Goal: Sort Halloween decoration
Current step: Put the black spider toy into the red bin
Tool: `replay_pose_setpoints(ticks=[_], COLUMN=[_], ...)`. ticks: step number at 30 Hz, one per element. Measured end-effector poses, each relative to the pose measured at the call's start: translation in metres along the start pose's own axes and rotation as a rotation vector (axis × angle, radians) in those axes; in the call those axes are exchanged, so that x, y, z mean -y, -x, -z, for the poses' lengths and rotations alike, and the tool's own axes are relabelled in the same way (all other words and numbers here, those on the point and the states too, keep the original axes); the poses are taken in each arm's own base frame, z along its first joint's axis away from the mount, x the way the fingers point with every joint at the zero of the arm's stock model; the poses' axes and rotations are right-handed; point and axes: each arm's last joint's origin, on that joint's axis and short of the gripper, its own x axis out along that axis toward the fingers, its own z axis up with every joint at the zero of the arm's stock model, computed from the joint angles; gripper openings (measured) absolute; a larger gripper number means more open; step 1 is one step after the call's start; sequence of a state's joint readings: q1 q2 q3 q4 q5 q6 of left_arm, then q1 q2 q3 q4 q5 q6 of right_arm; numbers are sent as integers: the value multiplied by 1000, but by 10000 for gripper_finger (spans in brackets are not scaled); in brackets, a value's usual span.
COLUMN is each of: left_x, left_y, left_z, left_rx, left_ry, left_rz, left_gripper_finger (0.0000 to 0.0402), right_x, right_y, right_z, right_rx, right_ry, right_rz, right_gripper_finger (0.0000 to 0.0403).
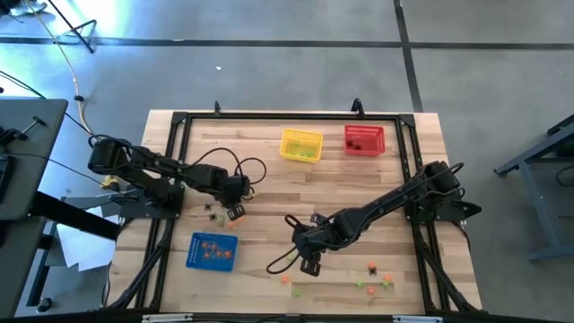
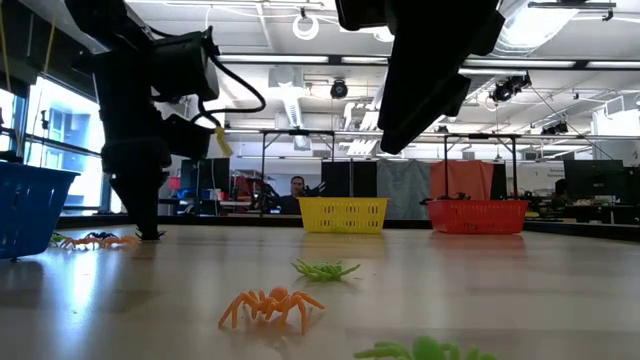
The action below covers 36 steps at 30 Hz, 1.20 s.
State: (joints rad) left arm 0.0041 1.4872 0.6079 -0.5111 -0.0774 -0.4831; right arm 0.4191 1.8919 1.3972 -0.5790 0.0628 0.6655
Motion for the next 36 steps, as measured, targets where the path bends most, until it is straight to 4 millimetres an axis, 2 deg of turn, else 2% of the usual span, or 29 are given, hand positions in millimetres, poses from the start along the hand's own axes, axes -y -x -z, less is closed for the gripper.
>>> replay_pose_setpoints(ticks=[2,8,21,30,33,36], left_x=[1,7,18,31,24,13], left_y=[1,12,83,117,121,118], left_z=[0,-5,-37,-79,-95,-115], left_rx=[2,31,326,647,721,748], left_ry=[14,14,-9,-145,-151,-158], left_rz=[4,33,186,244,235,297], left_gripper_finger=[11,3,1,1,1,0], right_x=[0,-1,-11,-28,-34,-37], right_y=[0,0,1,16,24,32], right_z=[0,0,8,28,39,50], right_rx=[3,6,14,57,74,97], right_ry=[8,12,-28,-127,-167,-197], right_rz=[-2,-4,8,72,118,186], right_gripper_finger=[133,133,133,133,133,133])
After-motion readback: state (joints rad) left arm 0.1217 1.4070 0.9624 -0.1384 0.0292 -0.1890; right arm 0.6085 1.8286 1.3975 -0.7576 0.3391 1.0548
